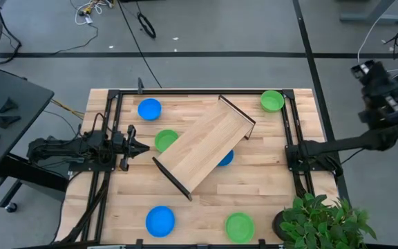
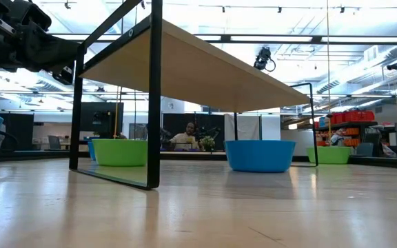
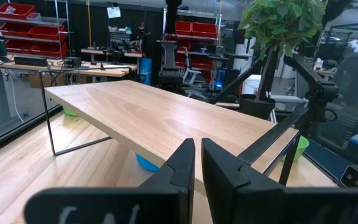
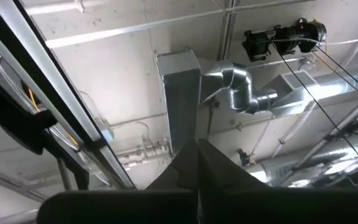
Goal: Pick & Place Mini bowls
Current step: Put the top green bowl on the shelf
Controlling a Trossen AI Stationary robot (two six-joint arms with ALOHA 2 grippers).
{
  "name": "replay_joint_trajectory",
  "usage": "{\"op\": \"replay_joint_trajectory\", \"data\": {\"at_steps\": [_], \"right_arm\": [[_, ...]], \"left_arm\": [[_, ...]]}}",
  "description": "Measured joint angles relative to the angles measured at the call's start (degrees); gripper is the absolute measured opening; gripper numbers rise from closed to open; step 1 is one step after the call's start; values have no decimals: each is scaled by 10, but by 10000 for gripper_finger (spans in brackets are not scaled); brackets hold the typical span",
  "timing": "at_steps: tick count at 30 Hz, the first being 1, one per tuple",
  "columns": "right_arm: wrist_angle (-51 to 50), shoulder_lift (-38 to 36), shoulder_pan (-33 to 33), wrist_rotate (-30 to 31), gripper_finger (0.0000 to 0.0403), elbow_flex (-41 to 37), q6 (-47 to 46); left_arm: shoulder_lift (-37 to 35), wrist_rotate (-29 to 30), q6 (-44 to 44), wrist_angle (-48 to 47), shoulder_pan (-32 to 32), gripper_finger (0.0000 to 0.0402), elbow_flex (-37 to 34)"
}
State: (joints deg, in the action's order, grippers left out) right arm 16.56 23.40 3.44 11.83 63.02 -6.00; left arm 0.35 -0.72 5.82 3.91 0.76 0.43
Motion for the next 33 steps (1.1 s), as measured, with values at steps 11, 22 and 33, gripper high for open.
{"op": "replay_joint_trajectory", "data": {"at_steps": [11,22,33], "right_arm": [[-174,119,0,18,0,229,25],[-315,233,0,18,0,427,42],[-459,335,0,37,0,585,71]], "left_arm": [[0,0,0,0,0,32,0],[0,0,0,0,0,32,0],[0,0,0,0,0,32,0]]}}
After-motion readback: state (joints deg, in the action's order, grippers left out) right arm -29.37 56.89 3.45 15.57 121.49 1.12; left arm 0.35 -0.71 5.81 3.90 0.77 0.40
